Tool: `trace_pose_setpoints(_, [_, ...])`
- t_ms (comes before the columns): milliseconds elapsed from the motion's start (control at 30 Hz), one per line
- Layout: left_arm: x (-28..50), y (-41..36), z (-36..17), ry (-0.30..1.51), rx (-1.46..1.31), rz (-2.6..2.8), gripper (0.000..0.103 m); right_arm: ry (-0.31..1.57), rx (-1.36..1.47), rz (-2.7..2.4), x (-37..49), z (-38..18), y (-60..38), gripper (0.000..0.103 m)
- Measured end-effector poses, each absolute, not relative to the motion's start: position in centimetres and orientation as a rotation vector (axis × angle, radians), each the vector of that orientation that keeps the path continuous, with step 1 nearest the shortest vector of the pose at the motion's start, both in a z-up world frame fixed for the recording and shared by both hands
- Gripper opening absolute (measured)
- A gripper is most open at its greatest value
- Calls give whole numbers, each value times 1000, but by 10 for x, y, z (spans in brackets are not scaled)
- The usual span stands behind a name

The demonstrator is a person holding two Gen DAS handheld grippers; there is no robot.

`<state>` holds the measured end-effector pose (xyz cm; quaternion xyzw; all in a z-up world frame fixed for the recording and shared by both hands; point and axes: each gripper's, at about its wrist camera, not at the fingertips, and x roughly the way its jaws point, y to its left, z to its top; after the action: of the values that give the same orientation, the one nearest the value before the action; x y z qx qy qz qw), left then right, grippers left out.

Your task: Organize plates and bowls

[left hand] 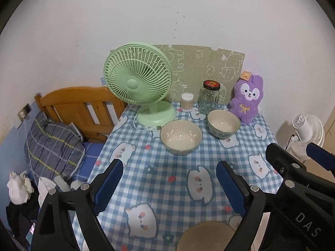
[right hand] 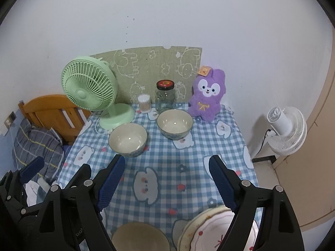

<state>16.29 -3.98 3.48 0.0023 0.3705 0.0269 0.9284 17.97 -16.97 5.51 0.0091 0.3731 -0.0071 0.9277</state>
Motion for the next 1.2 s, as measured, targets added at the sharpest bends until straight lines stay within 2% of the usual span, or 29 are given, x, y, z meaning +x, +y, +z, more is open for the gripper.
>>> trace_pose_setpoints(667, [246,-14,10,776,20,0,92,783,40,-43,263,23,-133,85])
trace_pose_setpoints(1200, [311,-3,-32,796,34,-43,92,787,74,-64,324,-22,-121,85])
